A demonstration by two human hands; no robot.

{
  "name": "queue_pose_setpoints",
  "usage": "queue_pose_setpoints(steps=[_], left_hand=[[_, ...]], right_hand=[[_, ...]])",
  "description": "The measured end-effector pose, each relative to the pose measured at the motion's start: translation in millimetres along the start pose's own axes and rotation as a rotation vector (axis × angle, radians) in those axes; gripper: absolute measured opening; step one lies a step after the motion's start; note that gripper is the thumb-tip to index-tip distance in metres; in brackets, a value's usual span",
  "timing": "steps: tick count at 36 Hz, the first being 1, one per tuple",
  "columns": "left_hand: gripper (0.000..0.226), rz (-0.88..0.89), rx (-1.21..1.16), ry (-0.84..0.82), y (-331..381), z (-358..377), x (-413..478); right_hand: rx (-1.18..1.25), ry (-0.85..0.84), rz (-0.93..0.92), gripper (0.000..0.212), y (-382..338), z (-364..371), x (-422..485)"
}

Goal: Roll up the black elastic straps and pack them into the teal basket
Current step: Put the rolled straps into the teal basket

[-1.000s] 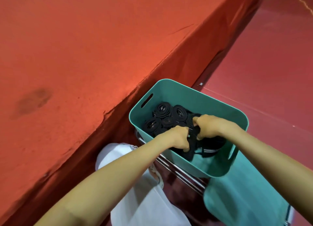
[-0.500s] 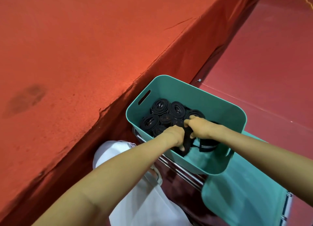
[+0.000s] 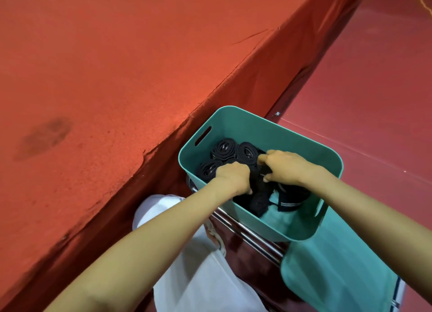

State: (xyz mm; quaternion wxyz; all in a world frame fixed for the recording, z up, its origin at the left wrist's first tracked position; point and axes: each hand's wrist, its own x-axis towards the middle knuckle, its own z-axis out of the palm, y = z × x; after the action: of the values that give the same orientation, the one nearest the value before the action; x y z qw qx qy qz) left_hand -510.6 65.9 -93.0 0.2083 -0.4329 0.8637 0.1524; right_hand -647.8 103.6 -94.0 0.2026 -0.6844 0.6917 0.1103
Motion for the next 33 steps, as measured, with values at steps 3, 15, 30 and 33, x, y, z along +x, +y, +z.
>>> queue_pose_setpoints(steps=[3, 15, 30, 33], left_hand=[[0.041, 0.0, -0.043, 0.177, -24, -14, -20], [0.026, -0.154, -0.313, 0.916, -159, -14, -135], [0.022, -0.68, -0.466, 1.175, -291, 68, -303], [0.022, -0.799, -0.465, 1.213, -318, 86, -343]], right_hand=[[0.066, 0.138, 0.007, 0.042, -9, -21, -11], [0.255, 0.77, -0.553, 0.04, -139, -67, -15], [0.179, 0.536, -1.057, 0.043, -388, -45, 0], [0.168, 0.474, -1.117, 0.044, -438, -36, 0]])
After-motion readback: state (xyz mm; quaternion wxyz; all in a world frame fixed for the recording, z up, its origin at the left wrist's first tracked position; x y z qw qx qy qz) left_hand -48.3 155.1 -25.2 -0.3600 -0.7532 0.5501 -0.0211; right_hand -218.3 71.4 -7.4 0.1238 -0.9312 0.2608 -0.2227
